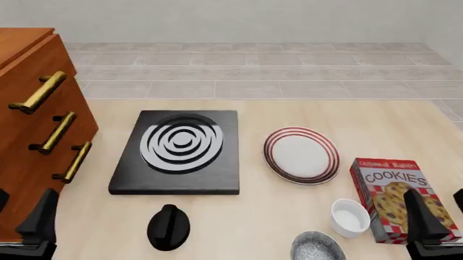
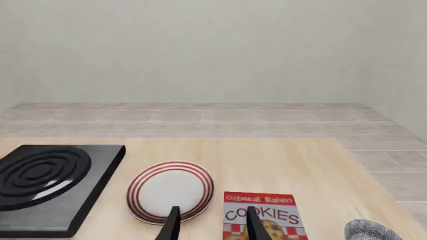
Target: Pick the akita bowl next to the ramekin and place it on the plate.
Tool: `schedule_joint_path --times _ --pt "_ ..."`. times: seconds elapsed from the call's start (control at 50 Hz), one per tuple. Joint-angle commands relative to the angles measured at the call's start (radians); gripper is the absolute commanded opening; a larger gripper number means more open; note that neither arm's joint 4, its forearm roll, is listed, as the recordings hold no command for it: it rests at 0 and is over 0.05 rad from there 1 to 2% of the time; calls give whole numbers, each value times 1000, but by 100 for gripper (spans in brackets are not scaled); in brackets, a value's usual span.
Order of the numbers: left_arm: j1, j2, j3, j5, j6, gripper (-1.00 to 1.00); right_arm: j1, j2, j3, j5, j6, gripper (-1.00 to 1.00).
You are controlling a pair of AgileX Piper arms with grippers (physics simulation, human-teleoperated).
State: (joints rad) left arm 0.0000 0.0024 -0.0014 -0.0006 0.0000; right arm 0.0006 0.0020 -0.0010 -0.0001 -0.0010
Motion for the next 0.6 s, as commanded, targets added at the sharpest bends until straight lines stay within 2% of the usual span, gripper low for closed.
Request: schedule_joint_path --times 0.02,0.34,0.6 --pt "0 6 -3 -2 0 100 1 7 -3 1 -5 100" --pt "0 7 -2 -4 0 100 15 68 -15 -24 -25 100" --pt "0 7 -2 -4 0 100 12 104 -105 56 -36 100"
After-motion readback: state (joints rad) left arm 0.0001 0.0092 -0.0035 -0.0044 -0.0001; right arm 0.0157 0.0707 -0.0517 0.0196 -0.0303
